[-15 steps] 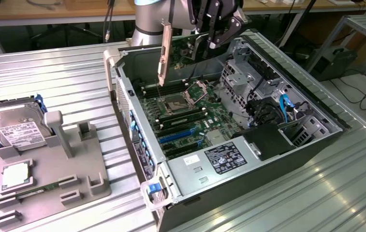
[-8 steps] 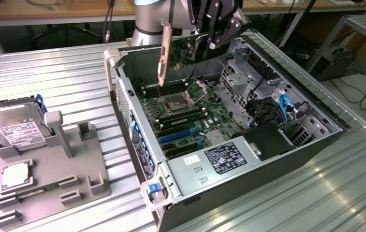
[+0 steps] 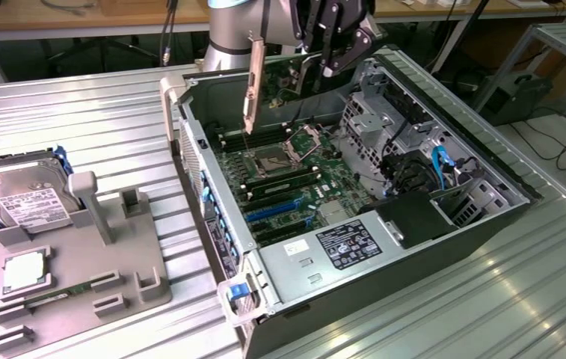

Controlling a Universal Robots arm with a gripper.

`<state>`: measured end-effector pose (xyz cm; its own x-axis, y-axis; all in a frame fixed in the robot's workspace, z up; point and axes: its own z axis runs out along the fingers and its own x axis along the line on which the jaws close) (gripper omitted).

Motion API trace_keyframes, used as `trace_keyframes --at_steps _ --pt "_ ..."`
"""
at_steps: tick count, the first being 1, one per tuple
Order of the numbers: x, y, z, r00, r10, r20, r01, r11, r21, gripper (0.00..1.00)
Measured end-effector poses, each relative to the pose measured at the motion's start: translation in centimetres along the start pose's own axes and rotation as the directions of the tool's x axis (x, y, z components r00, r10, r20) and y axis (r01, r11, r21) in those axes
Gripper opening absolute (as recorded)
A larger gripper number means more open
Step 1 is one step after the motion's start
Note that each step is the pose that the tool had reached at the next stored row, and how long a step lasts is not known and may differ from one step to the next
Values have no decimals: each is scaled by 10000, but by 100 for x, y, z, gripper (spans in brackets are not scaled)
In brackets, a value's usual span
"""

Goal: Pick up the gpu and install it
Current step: 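Insert the gpu into the slot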

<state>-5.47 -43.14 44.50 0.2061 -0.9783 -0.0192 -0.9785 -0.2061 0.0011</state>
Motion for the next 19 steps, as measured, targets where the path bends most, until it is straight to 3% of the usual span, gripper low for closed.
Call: trace_keyframes --at_steps 19 --pt "0 0 28 9997 241 0 -241 9997 5 28"
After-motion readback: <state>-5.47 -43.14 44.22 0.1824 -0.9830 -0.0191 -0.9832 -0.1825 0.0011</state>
